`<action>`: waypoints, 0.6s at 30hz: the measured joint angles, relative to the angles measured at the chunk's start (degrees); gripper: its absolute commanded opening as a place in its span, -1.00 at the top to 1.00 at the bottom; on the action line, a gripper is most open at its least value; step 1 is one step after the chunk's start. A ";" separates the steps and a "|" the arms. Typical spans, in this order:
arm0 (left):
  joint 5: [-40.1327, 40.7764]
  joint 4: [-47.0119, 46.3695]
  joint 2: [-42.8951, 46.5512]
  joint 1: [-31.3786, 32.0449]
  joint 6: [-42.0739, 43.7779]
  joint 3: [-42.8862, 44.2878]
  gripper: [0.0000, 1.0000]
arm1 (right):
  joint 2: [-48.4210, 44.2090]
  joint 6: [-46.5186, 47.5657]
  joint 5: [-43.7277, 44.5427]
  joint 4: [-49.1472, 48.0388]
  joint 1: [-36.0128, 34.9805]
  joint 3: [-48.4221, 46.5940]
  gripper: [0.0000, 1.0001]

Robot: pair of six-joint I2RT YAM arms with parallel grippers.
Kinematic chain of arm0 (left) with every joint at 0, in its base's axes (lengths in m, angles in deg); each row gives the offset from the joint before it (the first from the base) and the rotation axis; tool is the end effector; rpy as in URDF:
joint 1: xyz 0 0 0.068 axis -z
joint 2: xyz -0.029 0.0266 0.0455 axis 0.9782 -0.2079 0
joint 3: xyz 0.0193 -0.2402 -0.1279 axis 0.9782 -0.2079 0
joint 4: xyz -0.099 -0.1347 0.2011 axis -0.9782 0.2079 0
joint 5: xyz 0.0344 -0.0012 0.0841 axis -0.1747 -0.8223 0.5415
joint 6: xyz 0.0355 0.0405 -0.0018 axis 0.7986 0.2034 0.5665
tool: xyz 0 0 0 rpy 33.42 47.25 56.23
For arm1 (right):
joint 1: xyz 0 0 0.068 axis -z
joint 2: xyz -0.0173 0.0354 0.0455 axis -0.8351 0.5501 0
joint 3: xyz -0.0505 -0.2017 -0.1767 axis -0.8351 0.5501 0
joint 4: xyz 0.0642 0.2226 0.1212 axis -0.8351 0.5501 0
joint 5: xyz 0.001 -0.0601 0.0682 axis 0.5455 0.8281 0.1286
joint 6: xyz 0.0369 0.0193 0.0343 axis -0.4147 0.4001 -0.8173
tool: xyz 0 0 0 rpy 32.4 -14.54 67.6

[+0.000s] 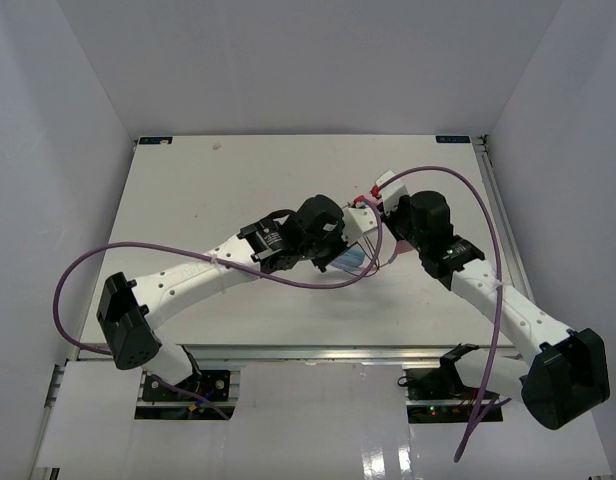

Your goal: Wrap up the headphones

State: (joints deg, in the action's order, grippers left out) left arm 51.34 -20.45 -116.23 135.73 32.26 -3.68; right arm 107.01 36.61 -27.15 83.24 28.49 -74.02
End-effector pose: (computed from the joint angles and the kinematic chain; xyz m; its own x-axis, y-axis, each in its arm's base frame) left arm 0.1827 -0.2851 0.3354 -0.2065 0.6620 -0.7205 0.8693 0.4621 0.1755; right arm 0.2345 0.1203 0.2987 -0.1157 -0.5137 -0.8501 -0.4450 0.7920 -0.4180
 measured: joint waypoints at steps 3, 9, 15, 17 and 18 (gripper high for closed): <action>4.99 0.08 0.18 -0.20 3.68 -0.83 1.00 | -1.79 0.90 -4.92 1.94 0.17 0.04 0.85; 10.82 -5.50 4.58 -1.38 9.81 -9.11 1.00 | -2.50 0.66 -16.31 6.54 0.33 -0.47 0.85; 8.13 -10.44 9.63 -5.43 12.44 -14.86 0.33 | -2.24 -0.15 -26.58 11.06 0.74 -3.48 0.85; 6.02 -12.18 11.85 -7.14 12.67 -17.40 0.05 | -2.08 -0.38 -30.40 12.05 1.46 -5.11 0.85; 5.18 -12.97 12.91 -7.81 12.44 -18.54 -0.06 | -1.88 -0.49 -32.03 12.57 2.09 -5.74 0.85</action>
State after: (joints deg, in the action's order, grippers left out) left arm 56.52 -33.42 -103.32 127.92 44.70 -22.22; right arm 105.13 36.12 -59.18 95.81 30.58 -79.76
